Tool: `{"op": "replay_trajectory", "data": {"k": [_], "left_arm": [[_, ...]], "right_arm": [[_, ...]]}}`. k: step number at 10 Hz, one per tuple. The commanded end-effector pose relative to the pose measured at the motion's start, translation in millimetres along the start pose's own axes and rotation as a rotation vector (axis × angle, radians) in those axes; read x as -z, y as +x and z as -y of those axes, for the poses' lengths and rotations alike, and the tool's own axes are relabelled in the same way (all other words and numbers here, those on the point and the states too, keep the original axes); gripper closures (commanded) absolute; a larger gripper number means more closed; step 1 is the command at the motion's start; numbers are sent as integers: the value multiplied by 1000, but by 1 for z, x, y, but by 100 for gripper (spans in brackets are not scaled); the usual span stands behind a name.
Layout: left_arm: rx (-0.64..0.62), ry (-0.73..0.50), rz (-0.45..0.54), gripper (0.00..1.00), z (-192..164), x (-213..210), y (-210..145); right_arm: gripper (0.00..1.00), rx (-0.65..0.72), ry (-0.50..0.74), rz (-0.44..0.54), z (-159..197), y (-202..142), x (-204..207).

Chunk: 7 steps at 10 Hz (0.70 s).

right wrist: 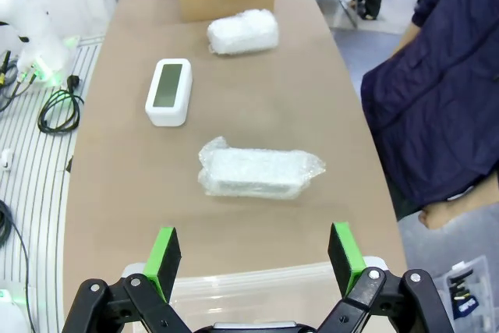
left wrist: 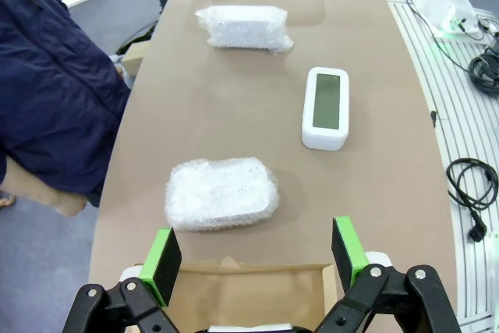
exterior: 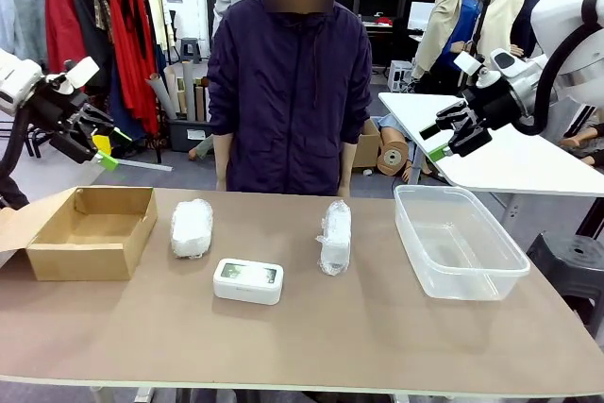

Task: Separate and place wrapped and unwrapped clocks.
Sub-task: Pick up the Digital clock indicated by the person.

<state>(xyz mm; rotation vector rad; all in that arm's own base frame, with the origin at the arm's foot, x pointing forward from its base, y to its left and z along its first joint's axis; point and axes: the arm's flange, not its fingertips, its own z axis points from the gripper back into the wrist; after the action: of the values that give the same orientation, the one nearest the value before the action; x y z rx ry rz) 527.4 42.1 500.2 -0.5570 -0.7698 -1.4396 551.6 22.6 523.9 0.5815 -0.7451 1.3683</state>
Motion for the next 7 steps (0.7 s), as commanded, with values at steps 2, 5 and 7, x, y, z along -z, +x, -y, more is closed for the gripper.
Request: {"op": "replay_trajectory", "data": {"k": [2,5,7], "left_arm": [[2,-1,-3,0,5,-1,1],[2,-1,-3,0,5,-1,1],[2,-1,-3,0,5,-1,1]], "right_arm": [[0,-5,-12,-6,-2,1,-1],[0,-5,-12,-6,-2,1,-1],[0,-5,-12,-6,-2,1,-1]]}}
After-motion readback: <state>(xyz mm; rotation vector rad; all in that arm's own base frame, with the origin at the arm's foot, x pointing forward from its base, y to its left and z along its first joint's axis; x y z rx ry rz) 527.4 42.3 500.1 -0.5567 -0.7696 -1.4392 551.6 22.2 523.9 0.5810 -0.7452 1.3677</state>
